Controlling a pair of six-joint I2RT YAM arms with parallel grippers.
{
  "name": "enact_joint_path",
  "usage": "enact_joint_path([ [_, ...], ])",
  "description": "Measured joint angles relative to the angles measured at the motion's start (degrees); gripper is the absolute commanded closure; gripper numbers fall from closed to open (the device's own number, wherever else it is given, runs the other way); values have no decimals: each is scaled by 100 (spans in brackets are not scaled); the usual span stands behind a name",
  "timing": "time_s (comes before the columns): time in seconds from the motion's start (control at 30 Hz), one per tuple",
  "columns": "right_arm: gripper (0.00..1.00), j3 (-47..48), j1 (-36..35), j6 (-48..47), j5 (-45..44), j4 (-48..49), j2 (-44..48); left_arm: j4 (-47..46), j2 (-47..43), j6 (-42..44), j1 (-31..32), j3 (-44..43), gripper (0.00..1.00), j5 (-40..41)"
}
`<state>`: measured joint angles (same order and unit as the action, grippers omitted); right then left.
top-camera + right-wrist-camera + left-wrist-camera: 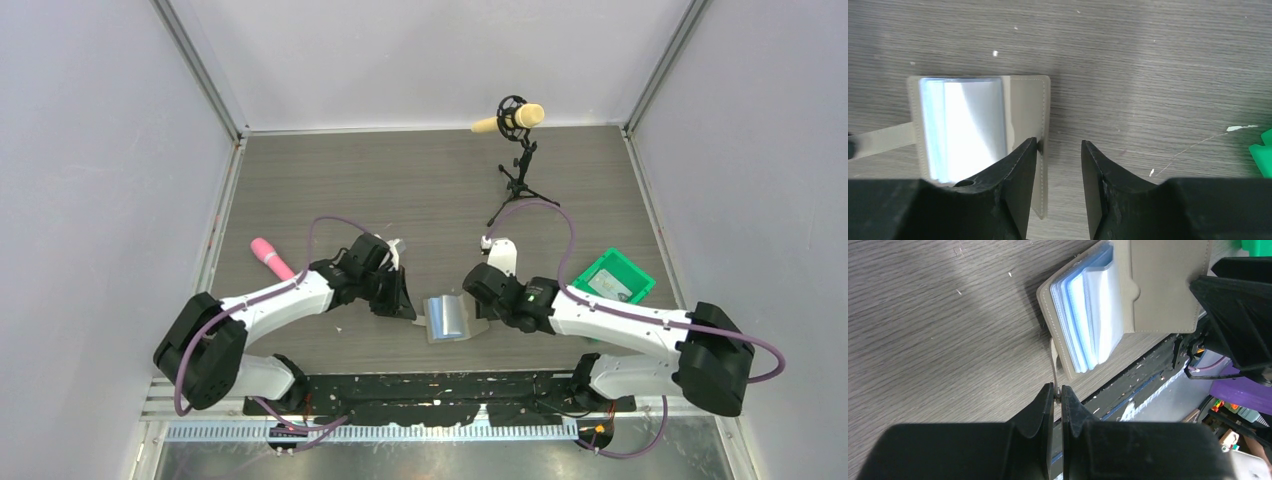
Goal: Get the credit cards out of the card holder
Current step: Open the card holder at the center of the board.
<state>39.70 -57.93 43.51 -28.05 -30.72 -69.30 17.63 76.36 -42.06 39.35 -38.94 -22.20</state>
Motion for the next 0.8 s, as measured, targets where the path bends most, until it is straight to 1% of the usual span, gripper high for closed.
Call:
enact_joint_path([
  [0.13, 56, 302, -20, -17, 179, -94, 260, -4, -31, -59, 0, 0, 100, -52],
  [0.27, 54, 470, -181, -87, 426, 267, 492, -7, -76, -107, 0, 0, 100, -98],
  [0.37, 45, 479, -310, -105, 651, 651, 367, -11, -127, -133, 0, 0, 100, -140],
  [0.43, 39, 483, -402, -96, 734, 841, 116, -15, -177, -151, 0, 2, 100, -151],
  [0.6, 28, 483, -597, -81, 901, 1158, -588, -22, -313, -208, 0, 44, 100, -186],
  [0.7, 23, 487, -651, -57, 918, 1296, -911, -20, -334, -243, 0, 63, 100, -188],
  [0.8, 22, 490, -662, -37, 905, 1353, -1132, -20, -341, -256, 0, 66, 100, -190],
])
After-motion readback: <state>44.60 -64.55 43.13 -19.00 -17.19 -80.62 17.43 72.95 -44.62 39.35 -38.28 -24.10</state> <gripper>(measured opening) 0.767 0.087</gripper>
